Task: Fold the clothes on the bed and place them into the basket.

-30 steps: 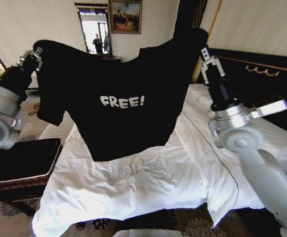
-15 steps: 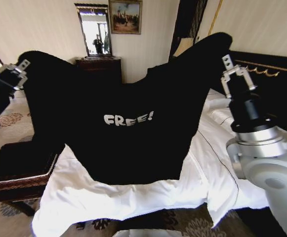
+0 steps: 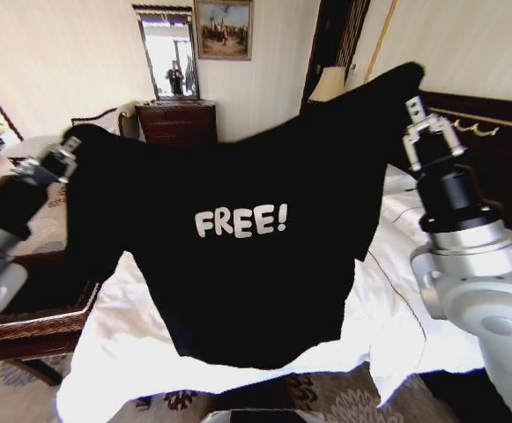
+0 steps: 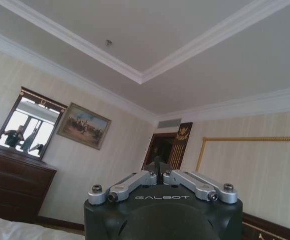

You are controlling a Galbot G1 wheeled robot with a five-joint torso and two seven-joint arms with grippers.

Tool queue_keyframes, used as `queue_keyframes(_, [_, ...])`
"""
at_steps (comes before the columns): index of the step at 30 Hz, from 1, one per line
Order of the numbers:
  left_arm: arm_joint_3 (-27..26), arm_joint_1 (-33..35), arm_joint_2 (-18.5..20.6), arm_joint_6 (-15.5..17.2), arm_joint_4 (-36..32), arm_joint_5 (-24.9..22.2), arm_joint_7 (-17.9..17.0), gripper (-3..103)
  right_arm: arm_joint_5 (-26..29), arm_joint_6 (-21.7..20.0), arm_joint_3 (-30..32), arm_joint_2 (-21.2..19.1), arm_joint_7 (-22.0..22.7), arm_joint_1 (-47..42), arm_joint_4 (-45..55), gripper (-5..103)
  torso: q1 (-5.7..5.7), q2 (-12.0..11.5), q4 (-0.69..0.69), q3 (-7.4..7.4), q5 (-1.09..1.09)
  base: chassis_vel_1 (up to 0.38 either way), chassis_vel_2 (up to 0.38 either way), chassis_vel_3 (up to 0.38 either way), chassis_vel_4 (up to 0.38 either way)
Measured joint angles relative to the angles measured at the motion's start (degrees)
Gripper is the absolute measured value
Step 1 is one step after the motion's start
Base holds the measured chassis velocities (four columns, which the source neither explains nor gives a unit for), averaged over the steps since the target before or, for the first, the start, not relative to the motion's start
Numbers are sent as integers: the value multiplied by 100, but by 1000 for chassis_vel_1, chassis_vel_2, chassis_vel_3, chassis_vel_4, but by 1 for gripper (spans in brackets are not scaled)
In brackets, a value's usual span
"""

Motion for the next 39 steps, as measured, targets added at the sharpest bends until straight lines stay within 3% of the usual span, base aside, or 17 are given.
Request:
queue_keyframes(2, [68,-86,31,-24,98,2,29,0,-16,9,-143,-1,-49,111,-143,0,0,0,0,0,1,0,0,0,0])
queue_keyframes(5, [98,-557,381,-192,653,-221,76,0,69,77,-551,-47,-170,939,-618,0,2,-1,1,1,-1,0,0,0,0])
queue_keyframes(11, [-268,-660,625,-224,697,-562,68,0,294,114,-365,-251,-279,1222,-484,0,1,0,-1,-1,-1,0,0,0,0])
queue_keyframes(15, [-374,-374,397,-213,312,-537,44,0,177,164,-230,-256,-387,847,-168,0,-2,0,-2,-2,0,0,0,0,0])
queue_keyframes(18, [-511,106,-103,-191,-180,-307,-28,0,-194,221,-61,60,-406,43,315,0,-1,0,-1,-2,1,0,0,0,0])
queue_keyframes(23, [-971,658,-426,-182,-248,-419,-74,0,-471,304,361,326,-525,-617,615,0,-1,0,-2,-2,-1,0,0,0,0])
queue_keyframes(27, [-2414,1378,-649,-173,-253,-1345,-35,0,-403,396,1349,494,-623,-1291,686,0,-2,1,-1,-3,-2,0,0,0,0])
queue_keyframes(29, [-3511,1627,-552,-175,-287,-2191,-20,0,-72,392,1941,413,-570,-1373,690,0,-2,1,2,-2,1,0,0,0,0])
queue_keyframes(30, [-3511,1627,-552,-175,-287,-2191,-20,0,-72,392,1941,413,-570,-1373,690,0,-2,1,2,-2,1,0,0,0,0])
queue_keyframes(33, [-4326,1591,-119,-187,-288,-2863,-138,0,228,283,2561,94,-332,-1217,697,0,-2,1,-1,-2,1,0,0,0,0])
queue_keyframes(36, [-4275,1521,39,-155,-284,-2880,-208,0,283,155,2623,-19,-82,-1159,694,0,-3,2,-2,-3,0,0,0,0,0])
queue_keyframes(38, [-3463,1455,67,176,-272,-2332,-332,0,192,-265,2159,44,509,-1121,683,0,-2,2,-3,-2,0,0,0,0,0])
queue_keyframes(39, [-3463,1455,67,176,-272,-2332,-332,0,192,-265,2159,44,509,-1121,683,0,-2,2,-3,-2,0,0,0,0,0])
